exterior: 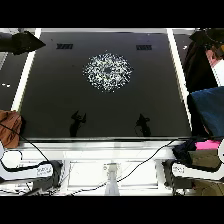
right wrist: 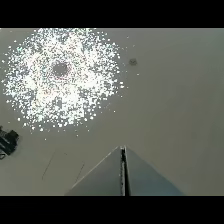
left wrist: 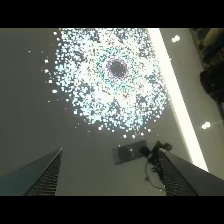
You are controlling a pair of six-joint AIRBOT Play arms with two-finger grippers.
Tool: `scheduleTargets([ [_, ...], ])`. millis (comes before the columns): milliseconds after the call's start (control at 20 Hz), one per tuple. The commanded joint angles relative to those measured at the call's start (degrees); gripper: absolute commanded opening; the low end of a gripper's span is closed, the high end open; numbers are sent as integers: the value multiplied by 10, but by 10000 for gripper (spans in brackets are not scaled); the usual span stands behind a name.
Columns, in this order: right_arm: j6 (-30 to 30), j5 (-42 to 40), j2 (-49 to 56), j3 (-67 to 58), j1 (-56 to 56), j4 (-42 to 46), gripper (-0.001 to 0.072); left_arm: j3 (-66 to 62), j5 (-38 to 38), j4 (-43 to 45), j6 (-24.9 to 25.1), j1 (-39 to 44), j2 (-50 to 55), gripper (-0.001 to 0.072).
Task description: Fold the clothes and pants, and hang the long-sleeved shirts on hangers.
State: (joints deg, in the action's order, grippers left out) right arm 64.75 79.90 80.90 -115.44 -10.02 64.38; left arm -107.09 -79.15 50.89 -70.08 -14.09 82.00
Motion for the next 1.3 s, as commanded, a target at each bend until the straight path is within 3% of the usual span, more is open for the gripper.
scheduleTargets([
  [0,0,0,0,0,1,0,12,0,0,0,0,0,0,698],
  [550,0,0,0,0,1,0,12,0,9,1,0,1,5,692],
  [600,0,0,0,0,1,0,12,0,8,8,1,1,10,567],
  [650,0,0,0,0,1,0,12,0,9,43,1,0,16,327],
  [700,0,0,0,0,1,0,12,0,9,97,1,-3,23,159],
  [750,0,0,0,0,1,0,12,0,6,167,0,-3,31,153],
  [800,0,0,0,0,1,0,12,0,-4,253,0,-5,37,229],
  [900,0,0,0,0,1,0,12,0,-23,430,-35,-11,42,601],
  [950,0,0,0,0,1,0,12,0,-25,476,-91,-26,45,660],
  [1050,0,0,0,0,1,0,12,0,-65,563,-159,-60,53,659],
  [1150,0,0,0,0,1,0,12,1,-123,624,-181,-105,70,659],
  [1250,0,0,0,0,1,0,12,1,-160,625,-191,-160,91,659],
])
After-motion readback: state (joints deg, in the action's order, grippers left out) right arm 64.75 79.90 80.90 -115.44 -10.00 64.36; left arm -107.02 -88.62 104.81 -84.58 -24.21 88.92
